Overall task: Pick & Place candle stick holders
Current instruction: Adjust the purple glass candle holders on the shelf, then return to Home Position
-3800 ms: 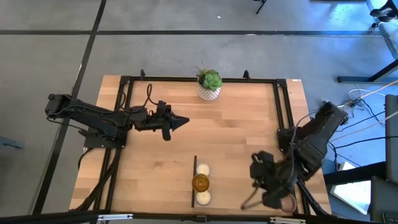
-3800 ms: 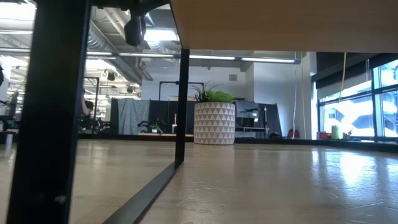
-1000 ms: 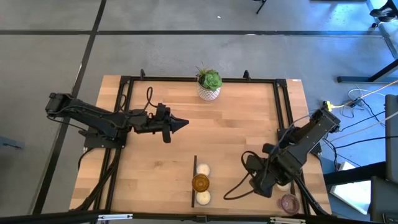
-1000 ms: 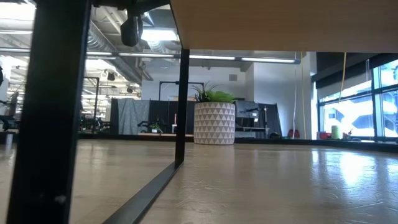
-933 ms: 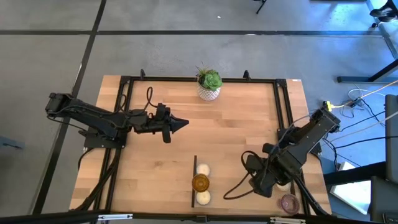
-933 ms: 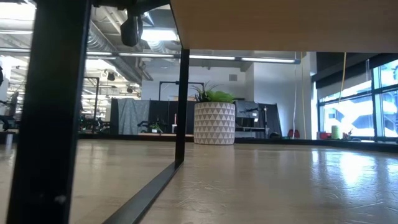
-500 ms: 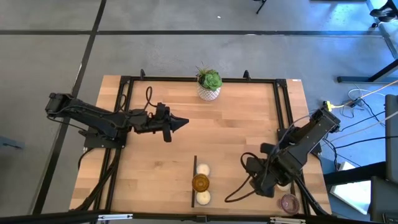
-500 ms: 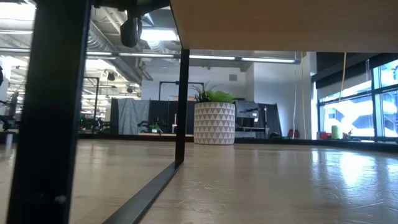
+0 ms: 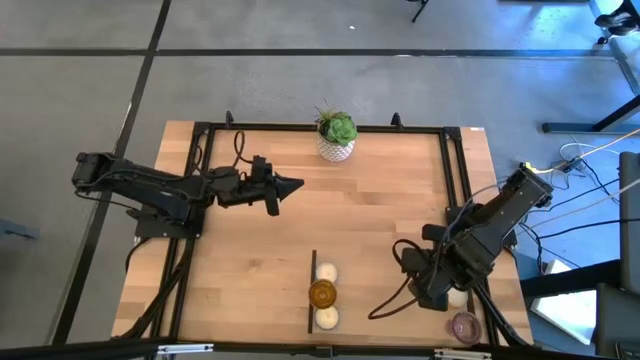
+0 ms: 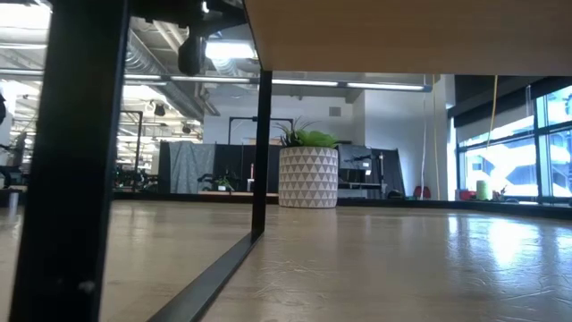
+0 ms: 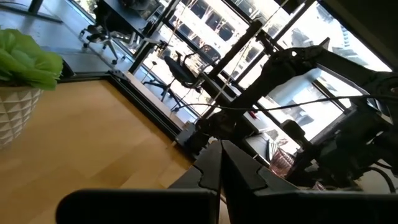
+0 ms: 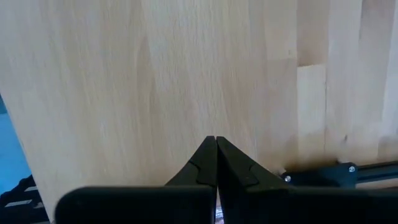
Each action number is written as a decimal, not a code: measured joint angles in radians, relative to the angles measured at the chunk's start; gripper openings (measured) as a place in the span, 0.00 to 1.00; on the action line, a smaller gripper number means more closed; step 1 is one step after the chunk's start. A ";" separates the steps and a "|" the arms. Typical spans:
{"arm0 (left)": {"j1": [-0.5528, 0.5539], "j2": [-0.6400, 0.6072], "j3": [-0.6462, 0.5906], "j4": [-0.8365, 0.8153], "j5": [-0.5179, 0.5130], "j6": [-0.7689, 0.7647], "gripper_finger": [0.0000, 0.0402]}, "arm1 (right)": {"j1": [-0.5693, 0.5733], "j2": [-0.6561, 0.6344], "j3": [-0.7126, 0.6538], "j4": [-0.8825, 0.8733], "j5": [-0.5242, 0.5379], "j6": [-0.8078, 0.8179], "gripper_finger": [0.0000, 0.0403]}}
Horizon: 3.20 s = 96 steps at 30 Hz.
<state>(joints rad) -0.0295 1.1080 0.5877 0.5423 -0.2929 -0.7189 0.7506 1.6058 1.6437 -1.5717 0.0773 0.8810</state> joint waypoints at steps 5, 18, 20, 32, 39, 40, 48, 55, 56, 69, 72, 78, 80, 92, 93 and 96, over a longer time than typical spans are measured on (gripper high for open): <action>0.013 0.000 0.000 0.000 0.003 0.000 0.01 | 0.003 -0.008 -0.018 0.001 -0.020 0.001 0.00; 0.013 0.000 0.000 0.000 0.002 -0.001 0.01 | 0.023 -0.024 -0.039 0.001 -0.037 0.047 0.00; 0.013 0.000 0.000 0.000 0.002 -0.001 0.01 | 0.024 -0.024 -0.039 0.001 -0.038 0.047 0.00; 0.013 0.000 0.000 0.000 -0.005 -0.001 0.01 | 0.031 -0.049 -0.069 0.001 -0.055 0.076 0.00; 0.013 0.000 0.000 0.000 -0.005 -0.001 0.01 | 0.036 -0.049 -0.069 0.001 -0.055 0.074 0.00; 0.013 0.000 0.000 0.000 -0.007 -0.001 0.01 | 0.037 -0.049 -0.069 0.001 -0.055 0.075 0.00; 0.013 0.000 0.000 0.000 -0.029 -0.001 0.01 | 0.050 -0.063 -0.082 0.002 -0.055 0.081 0.00; 0.013 0.000 0.000 0.000 -0.028 -0.004 0.01 | 0.055 -0.075 -0.105 0.000 -0.060 0.093 0.00; 0.013 0.000 0.000 0.000 -0.028 -0.004 0.01 | 0.056 -0.075 -0.105 0.001 -0.058 0.088 0.00; 0.012 0.000 0.000 0.001 -0.028 -0.019 0.01 | 0.006 -0.078 -0.089 0.000 0.080 -0.089 0.00; 0.012 0.000 0.000 0.001 -0.028 -0.019 0.01 | -0.016 -0.081 -0.081 0.001 0.094 -0.138 0.00; 0.012 0.000 0.000 0.008 -0.028 -0.027 0.01 | -0.054 -0.115 -0.080 0.001 0.112 -0.210 0.00; 0.012 0.000 0.000 0.008 -0.028 -0.029 0.01 | -0.064 -0.127 -0.080 0.001 0.127 -0.237 0.00; 0.012 0.000 0.000 0.008 -0.081 -0.030 0.01 | -0.159 -0.275 -0.163 0.013 0.244 -0.435 0.00; 0.012 0.000 0.000 0.008 -0.087 -0.030 0.01 | -0.169 -0.292 -0.180 0.029 0.254 -0.449 0.00; 0.012 0.000 0.000 0.009 -0.107 -0.030 0.01 | -0.197 -0.352 -0.251 0.101 0.285 -0.498 0.00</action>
<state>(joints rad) -0.0177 1.1080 0.5877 0.5509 -0.3998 -0.7486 0.5533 1.2541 1.3931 -1.4709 0.3620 0.3832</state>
